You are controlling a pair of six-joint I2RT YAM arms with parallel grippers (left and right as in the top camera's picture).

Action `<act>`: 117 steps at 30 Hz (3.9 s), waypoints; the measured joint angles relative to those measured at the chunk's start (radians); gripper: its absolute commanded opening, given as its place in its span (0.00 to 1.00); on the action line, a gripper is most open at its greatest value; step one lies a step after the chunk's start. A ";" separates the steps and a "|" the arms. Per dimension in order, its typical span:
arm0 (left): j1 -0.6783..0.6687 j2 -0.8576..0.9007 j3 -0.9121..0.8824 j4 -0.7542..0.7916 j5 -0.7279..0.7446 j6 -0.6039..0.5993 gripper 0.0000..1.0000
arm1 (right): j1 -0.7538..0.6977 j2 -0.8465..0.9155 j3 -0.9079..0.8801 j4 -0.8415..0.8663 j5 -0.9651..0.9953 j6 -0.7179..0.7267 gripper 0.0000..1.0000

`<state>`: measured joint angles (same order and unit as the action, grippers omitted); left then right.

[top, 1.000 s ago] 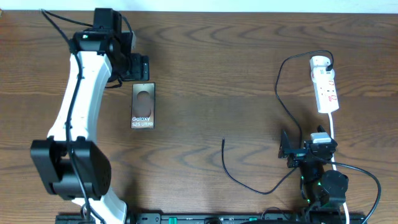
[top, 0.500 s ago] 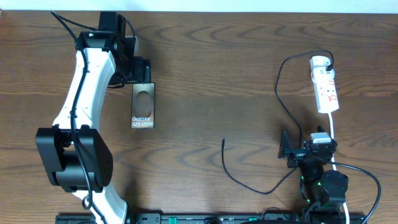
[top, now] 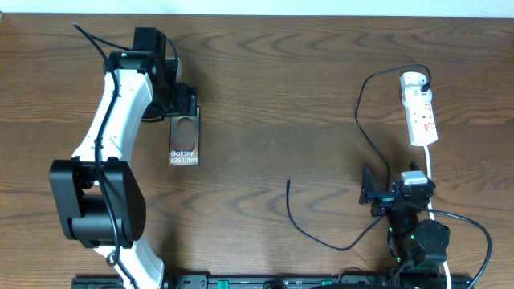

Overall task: Plug charger to phone and switch on socket
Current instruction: 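Move the left gripper forward over the Galaxy phone, then lower the left gripper and close it on the phone's top edge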

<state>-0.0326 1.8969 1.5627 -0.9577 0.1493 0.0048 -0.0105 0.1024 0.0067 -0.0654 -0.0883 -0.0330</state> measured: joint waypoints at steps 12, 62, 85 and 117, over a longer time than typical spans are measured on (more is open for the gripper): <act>-0.009 0.002 -0.128 0.110 0.002 0.000 0.87 | 0.000 0.000 0.000 0.000 0.000 0.000 0.99; -0.012 0.138 -0.150 0.203 0.001 0.003 0.96 | 0.000 0.000 0.000 0.000 0.000 0.000 0.99; -0.014 0.163 -0.150 0.204 -0.006 0.022 0.96 | 0.000 0.000 0.000 0.000 0.000 0.000 0.99; -0.021 0.162 -0.165 0.219 -0.052 0.022 0.96 | 0.000 0.000 0.000 0.000 0.000 0.000 0.99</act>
<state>-0.0536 2.0590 1.3979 -0.7391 0.0971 0.0269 -0.0105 0.1024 0.0067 -0.0654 -0.0883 -0.0330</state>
